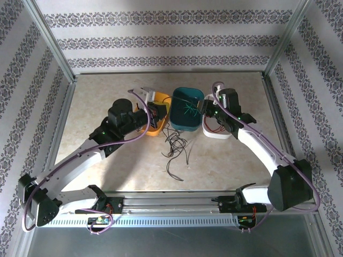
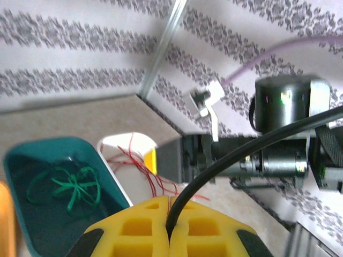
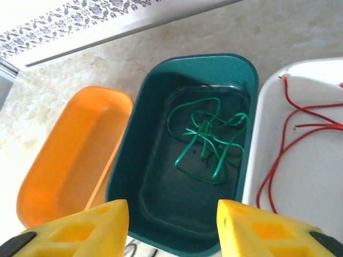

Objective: Untangle the cables

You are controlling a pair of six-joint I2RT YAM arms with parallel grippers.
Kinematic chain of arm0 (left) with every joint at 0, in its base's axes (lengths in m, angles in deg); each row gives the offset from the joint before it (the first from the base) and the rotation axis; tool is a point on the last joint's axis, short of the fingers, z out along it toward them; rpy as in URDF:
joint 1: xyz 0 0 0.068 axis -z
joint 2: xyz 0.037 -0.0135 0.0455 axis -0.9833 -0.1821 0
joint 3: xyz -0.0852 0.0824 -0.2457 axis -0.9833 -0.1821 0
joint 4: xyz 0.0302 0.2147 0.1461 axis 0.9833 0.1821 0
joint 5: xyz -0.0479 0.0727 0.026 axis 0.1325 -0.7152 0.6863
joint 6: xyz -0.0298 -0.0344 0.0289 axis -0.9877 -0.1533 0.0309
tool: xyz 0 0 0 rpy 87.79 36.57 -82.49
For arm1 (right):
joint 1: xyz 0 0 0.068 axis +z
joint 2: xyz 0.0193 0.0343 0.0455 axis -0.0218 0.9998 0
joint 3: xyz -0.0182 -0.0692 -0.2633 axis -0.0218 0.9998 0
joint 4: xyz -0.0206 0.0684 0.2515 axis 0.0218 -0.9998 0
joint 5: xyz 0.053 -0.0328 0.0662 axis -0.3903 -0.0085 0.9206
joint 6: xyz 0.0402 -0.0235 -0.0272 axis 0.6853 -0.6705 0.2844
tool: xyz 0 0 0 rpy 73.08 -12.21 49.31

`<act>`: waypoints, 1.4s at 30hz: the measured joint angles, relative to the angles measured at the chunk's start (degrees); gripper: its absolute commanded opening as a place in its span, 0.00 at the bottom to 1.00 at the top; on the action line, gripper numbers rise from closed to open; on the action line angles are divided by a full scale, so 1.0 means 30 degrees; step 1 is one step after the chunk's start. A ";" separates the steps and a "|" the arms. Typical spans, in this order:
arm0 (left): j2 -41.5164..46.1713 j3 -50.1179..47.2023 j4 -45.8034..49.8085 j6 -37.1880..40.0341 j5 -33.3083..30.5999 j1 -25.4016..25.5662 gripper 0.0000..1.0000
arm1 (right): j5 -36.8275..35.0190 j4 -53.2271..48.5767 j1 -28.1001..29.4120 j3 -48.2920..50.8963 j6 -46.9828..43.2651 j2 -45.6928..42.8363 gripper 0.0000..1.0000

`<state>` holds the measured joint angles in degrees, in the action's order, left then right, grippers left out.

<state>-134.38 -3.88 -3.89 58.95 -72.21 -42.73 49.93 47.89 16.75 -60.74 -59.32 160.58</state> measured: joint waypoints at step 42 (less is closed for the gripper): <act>-1.2764 0.5974 0.6215 0.0372 -0.8255 -0.5042 0.00 | -0.0539 -0.1384 -0.0087 0.1348 -0.0933 -0.2943 0.47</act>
<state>-172.68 14.04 14.75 60.07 -96.97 -57.86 48.31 43.73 16.49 -56.70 -62.12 151.75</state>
